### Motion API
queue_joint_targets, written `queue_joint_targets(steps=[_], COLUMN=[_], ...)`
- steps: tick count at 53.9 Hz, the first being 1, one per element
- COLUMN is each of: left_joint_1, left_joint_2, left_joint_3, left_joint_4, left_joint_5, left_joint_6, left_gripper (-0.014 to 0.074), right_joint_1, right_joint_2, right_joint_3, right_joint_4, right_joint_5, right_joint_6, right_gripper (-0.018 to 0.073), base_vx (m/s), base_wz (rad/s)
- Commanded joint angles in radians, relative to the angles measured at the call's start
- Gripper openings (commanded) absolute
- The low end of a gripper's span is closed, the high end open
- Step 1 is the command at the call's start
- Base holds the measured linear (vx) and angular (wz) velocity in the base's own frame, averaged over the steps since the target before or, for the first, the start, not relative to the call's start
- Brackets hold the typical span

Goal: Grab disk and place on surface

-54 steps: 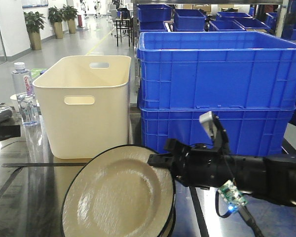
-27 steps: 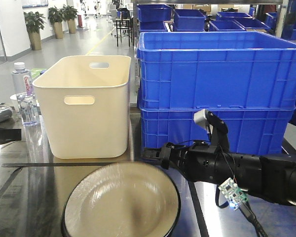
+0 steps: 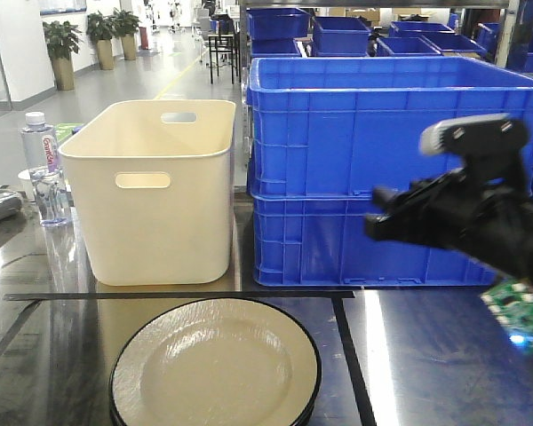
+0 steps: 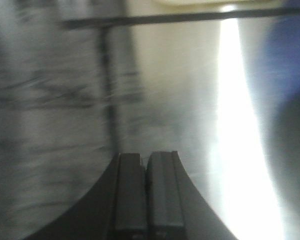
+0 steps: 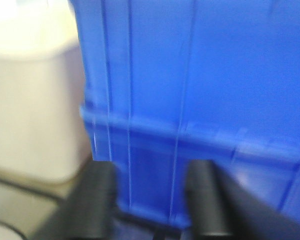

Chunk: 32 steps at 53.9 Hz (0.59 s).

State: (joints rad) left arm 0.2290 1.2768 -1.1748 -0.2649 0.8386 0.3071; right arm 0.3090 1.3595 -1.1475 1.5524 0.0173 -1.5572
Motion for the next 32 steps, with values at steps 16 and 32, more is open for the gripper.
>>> queue_joint_targets(steps=[16, 32], left_joint_1=[-0.053, -0.084], left_joint_2=[-0.308, -0.701], left_joint_3=[0.11, 0.519], left_joint_4=[-0.09, -0.362], left_joint_5=[-0.287, -0.506], left_joint_6=[0.088, 0.308], left_gripper=[-0.0004, -0.0001], right_joint_1=[-0.004, -0.004], right_joint_2=[-0.393, -0.53], right_joint_3=[0.255, 0.418], right_joint_4=[0.002, 0.032], right_joint_5=[-0.004, -0.004], right_joint_6=[-0.01, -0.01], right_gripper=[-0.001, -0.0009], base_vx=[0.0, 0.0], base_wz=[0.0, 0.0])
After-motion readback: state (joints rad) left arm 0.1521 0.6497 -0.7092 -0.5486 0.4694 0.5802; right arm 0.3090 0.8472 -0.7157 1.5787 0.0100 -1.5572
